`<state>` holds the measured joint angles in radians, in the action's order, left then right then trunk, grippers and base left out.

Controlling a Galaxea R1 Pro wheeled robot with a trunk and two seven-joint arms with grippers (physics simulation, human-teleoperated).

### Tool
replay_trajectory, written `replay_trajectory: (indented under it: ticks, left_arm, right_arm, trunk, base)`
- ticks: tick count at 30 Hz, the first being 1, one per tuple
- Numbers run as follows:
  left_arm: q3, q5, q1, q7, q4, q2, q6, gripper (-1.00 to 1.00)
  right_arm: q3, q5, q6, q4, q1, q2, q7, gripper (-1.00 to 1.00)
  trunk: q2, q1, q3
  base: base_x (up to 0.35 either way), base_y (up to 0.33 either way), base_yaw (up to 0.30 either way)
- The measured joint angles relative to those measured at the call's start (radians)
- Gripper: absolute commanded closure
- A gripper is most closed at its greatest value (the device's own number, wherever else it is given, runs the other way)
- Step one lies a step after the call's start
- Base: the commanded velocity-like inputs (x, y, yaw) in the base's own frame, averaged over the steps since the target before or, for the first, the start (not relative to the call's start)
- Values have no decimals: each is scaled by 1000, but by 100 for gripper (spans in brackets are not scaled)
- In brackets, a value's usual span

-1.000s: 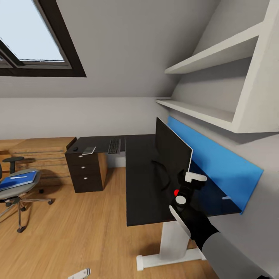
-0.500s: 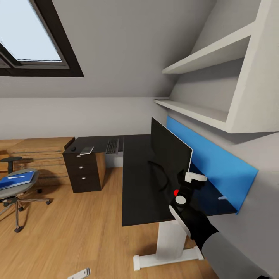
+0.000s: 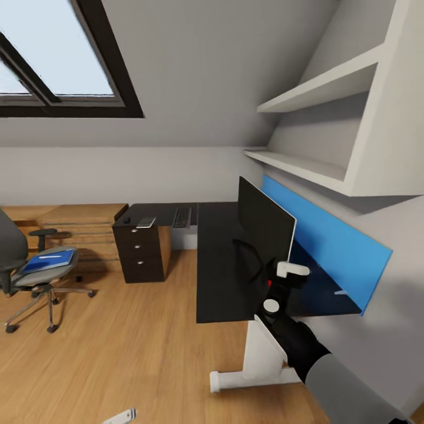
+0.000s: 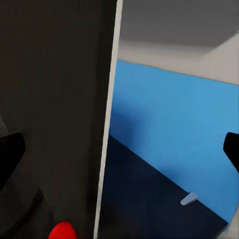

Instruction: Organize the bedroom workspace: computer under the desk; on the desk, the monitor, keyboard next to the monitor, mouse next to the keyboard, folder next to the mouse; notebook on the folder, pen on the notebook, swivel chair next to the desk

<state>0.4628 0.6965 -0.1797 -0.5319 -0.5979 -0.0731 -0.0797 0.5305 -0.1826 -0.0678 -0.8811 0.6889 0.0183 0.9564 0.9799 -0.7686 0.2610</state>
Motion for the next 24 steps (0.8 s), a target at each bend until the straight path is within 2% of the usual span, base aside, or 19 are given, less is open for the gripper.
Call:
replay_trajectory:
  ticks: [2, 8, 14, 24]
  left_arm:
    - [0, 0, 0, 0, 0, 0, 0, -100]
    - [0, 0, 0, 2, 0, 1, 1, -100]
    - [1, 0, 0, 3, 0, 1, 2, -100]
    - [0, 1, 0, 3, 1, 1, 2, -100]
  right_arm:
    - [17, 0, -9, 0, 0, -1, 0, -100]
    - [29, 0, -19, 0, 0, 1, 1, -100]
    - [30, 0, -43, 1, 0, 3, 1, -100]
    - [30, 0, -66, 12, -2, 5, -5, -100]
  trunk:
    - [0, 0, 1]
    - [0, 0, 6]
    - [0, 1, 11]
    - [0, 1, 20]
  base:
    - [-245, 0, 236]
    - [-69, -48, 240]
    - [-6, -281, 178]
    - [0, -287, 17]
